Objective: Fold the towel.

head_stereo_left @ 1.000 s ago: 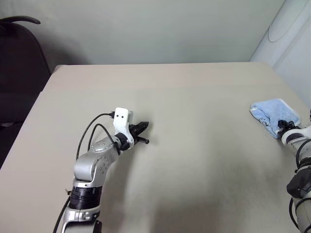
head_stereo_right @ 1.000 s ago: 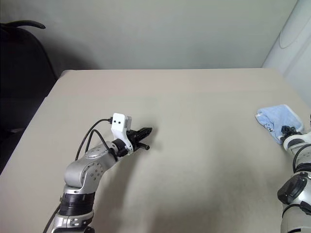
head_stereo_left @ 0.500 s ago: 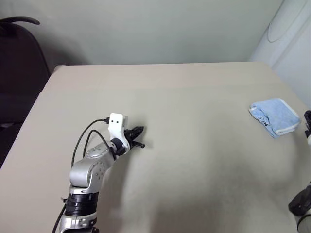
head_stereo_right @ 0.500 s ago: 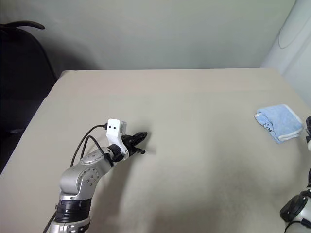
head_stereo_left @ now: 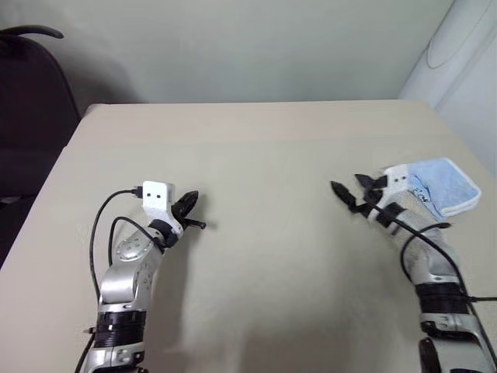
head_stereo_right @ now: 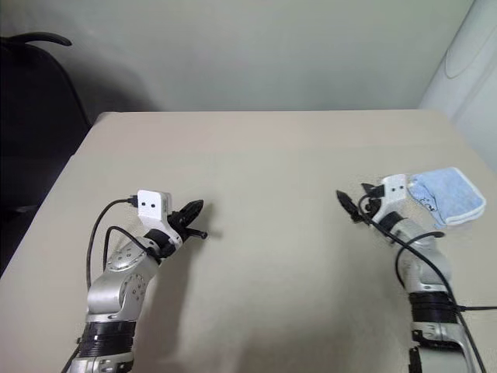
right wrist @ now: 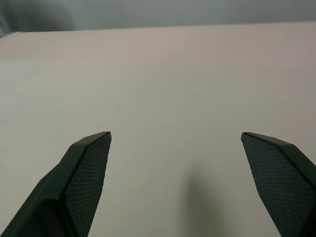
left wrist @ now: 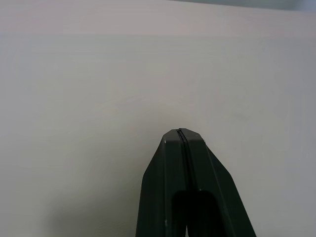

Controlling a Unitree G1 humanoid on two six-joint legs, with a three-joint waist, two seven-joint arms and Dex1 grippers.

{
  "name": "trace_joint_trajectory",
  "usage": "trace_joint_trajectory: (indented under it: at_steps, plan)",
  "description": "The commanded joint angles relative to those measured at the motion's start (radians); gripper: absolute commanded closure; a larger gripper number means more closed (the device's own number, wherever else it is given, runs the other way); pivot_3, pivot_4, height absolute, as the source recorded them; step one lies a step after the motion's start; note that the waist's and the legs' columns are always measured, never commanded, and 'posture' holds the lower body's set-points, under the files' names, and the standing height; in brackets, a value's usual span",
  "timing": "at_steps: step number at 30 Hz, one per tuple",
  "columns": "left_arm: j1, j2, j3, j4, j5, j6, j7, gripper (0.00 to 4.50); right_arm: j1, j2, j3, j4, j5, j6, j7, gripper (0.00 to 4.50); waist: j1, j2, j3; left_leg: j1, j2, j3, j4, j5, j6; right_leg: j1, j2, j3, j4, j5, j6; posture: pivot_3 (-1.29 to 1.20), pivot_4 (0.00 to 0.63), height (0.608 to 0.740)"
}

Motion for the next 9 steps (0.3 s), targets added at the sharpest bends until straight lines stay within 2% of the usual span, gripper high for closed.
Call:
trace_joint_trajectory:
  at_steps: [1, 9]
  plan:
    - [-0.012, -0.007, -0.002, -0.035, 0.024, -0.029, 0.026, 4.50, -0.030, 0.021, 0.017, 0.028, -0.031, -0.061, 0.044, 0.04, -0.001, 0.000, 0.000, 0.000, 0.000, 0.000, 0.000, 0.000, 0.000, 0.000, 0.000, 0.000, 0.000, 0.000, 0.000, 0.00, 0.150, 0.740]
    - [0.041, 0.001, 0.018, -0.109, 0.005, 0.013, 0.038, 4.50, -0.026, 0.074, 0.039, 0.049, -0.071, -0.102, 0.054, 0.04, -0.003, 0.000, 0.000, 0.000, 0.000, 0.000, 0.000, 0.001, -0.002, 0.000, 0.000, -0.001, 0.000, 0.000, 0.000, 0.00, 0.150, 0.740]
